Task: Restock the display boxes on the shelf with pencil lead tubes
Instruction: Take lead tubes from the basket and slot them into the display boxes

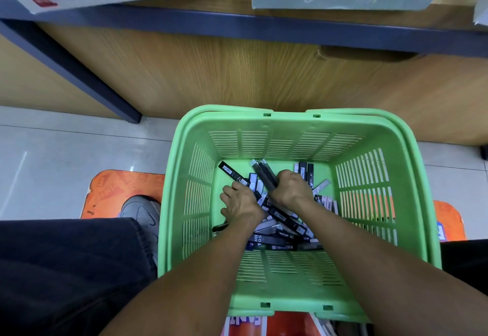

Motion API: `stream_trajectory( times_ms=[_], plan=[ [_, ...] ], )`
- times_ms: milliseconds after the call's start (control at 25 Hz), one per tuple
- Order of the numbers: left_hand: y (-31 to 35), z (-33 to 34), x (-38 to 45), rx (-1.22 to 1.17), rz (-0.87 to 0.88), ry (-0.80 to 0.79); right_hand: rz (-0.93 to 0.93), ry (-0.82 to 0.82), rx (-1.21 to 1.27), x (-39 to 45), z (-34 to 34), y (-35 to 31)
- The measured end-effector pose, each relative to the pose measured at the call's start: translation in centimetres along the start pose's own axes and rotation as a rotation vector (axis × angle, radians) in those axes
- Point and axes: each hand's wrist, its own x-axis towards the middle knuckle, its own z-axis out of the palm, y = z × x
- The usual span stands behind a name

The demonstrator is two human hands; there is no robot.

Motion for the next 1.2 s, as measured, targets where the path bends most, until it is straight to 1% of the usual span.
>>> stream_trajectory(
  times_ms=[200, 320, 480, 640, 840, 920, 1000, 1040, 1200],
  plan=[
    [-0.5, -0.8, 0.7, -0.010, 0.029, 0.019, -0.016, 0.005, -0.057, 0.2, -0.6, 0.8],
    [-0.2, -1.2, 0.9, 0.055, 0.068, 0.039, -0.035, 0.030, -0.099, -0.1, -0.7, 0.9],
    [0.1, -0.9, 0.4, 0.133, 0.103, 0.092, -0.110, 0.059, -0.134, -0.9, -0.3, 0.5],
    [0.3, -0.9, 0.7, 0.077, 0.084, 0.062, -0.127, 0.061, -0.110, -0.9, -0.2, 0.4],
    [-0.2, -0.8, 0.3, 0.075, 0.089, 0.120, -0.124, 0.007, -0.056, -0.6, -0.2, 0.2],
    [-0.1, -0.9, 0.1, 0.061, 0.141, 0.136, -0.106, -0.010, -0.011, -0.4, 0.0, 0.1],
    [0.4, -1.3, 0.0, -0.009, 0.183, 0.135, -0.075, -0.011, 0.030, -0.1, 0.0, 0.2],
    [0.7, -1.6, 0.0, -0.072, 0.162, 0.119, -0.065, -0.013, 0.048, 0.0, 0.0, 0.3],
    [1.4, -3.1, 0.7, -0.496, -0.044, -0.024, -0.067, -0.065, 0.152, 0.2, 0.1, -0.1]
  ],
)
